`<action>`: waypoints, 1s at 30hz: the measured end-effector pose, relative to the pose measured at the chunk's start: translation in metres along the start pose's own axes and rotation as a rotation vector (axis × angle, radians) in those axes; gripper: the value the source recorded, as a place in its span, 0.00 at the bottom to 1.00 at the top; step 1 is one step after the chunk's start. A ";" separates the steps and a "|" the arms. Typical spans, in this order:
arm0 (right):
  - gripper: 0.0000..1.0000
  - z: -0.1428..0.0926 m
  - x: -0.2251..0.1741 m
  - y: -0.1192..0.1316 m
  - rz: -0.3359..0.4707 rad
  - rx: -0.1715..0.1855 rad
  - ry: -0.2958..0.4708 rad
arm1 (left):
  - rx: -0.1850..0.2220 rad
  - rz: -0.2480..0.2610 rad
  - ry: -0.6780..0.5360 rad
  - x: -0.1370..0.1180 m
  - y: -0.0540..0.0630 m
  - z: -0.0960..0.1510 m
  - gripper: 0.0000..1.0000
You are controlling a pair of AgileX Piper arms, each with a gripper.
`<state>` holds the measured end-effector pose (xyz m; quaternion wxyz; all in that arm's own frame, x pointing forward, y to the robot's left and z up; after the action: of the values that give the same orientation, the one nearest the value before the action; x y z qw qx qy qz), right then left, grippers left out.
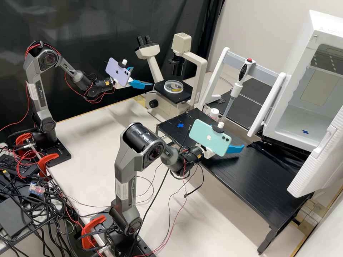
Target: Move the petri dish to the bench
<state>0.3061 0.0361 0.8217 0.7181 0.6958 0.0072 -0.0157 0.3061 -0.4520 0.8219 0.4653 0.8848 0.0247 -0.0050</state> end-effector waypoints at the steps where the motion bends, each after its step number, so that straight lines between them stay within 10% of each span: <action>1: 1.00 0.000 0.000 0.000 0.000 0.000 0.000 | 0.000 0.000 0.000 0.000 0.000 0.000 1.00; 16: 1.00 0.000 -0.018 -0.002 -0.005 0.000 0.001 | 0.000 0.000 0.000 0.000 0.000 0.000 1.00; 25: 1.00 -0.038 -0.054 -0.011 -0.004 0.012 0.194 | 0.000 0.000 0.000 0.000 0.000 0.000 1.00; 30: 1.00 -0.070 -0.070 -0.028 -0.042 -0.052 0.321 | 0.000 0.000 0.000 0.000 0.000 0.000 1.00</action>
<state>0.2361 0.1064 0.7936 0.7249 0.6703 0.1367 0.0806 0.3061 -0.4520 0.8219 0.4653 0.8848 0.0247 -0.0050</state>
